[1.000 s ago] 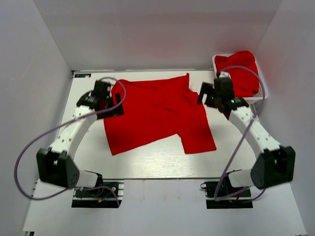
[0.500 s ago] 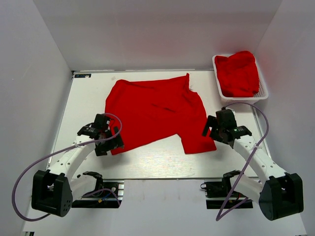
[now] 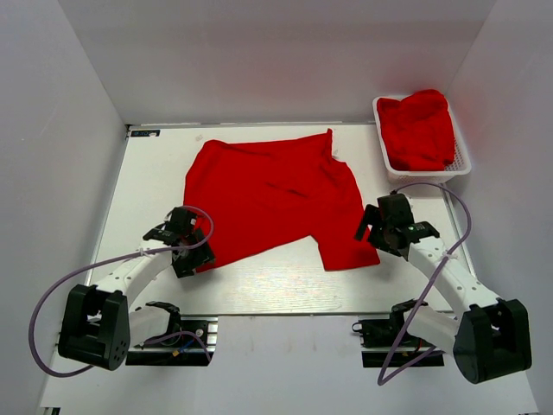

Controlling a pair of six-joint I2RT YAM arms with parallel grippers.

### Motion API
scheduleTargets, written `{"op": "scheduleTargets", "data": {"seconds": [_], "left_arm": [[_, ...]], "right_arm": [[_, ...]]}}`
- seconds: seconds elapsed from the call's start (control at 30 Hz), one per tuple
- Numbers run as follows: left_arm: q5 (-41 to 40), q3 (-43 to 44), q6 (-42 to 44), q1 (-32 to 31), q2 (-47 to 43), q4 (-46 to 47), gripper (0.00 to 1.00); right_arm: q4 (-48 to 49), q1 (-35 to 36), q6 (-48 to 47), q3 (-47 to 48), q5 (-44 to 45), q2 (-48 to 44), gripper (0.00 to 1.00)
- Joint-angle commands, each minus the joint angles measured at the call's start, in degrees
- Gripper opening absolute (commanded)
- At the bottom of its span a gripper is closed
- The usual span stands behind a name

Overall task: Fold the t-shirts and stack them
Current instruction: Flatten the tshirt out

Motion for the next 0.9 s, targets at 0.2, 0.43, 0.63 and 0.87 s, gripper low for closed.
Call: {"op": "scheduleTargets", "data": {"seconds": [0.2, 0.43, 0.63, 0.87], "left_arm": [[-2.9, -0.7, -2.3, -0.2, 0.3, 3.1, 0.65], [-1.0, -4.3, -1.1, -0.2, 1.3, 8.7, 0.12], [-3.2, -4.3, -0.6, -0.2, -1.5, 9.3, 0.0], [-4.0, -3.8, 0.6, -0.2, -4.7, 8.6, 0.0]], "right_arm": [[0.5, -0.4, 0.8, 1.1, 3.3, 2.8, 0.9], [1.0, -0.5, 1.3, 0.0, 2.8, 3.3, 0.9], [2.9, -0.8, 0.7, -0.7, -0.2, 7.1, 0.9], [5.3, -0.6, 1.6, -2.5, 2.0, 11.3, 0.9]]}}
